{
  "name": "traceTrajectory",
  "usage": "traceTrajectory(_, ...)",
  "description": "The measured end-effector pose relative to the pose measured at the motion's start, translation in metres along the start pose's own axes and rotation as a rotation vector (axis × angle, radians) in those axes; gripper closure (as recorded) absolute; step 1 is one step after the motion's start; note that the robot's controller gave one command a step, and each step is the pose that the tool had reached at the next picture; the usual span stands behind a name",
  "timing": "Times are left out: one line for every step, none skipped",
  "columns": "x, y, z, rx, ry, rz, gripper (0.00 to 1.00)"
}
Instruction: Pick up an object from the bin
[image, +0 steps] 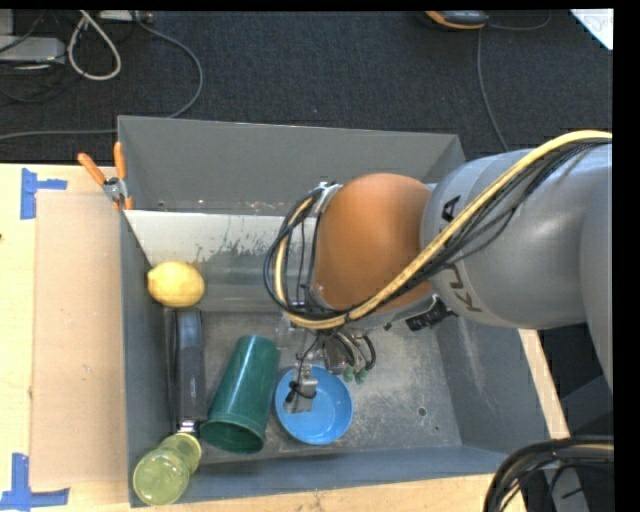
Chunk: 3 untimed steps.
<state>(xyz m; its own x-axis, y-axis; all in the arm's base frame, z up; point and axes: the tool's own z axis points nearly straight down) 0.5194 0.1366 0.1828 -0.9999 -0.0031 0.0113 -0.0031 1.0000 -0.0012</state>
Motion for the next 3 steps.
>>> traceTrajectory(-0.002,-0.001,-0.004,-0.001,-0.008,0.005,0.0)
traceTrajectory(-0.025,-0.082,0.118,0.002,0.003,0.074,0.0)
traceTrajectory(-0.028,-0.073,0.113,-0.006,-0.014,0.07,0.0)
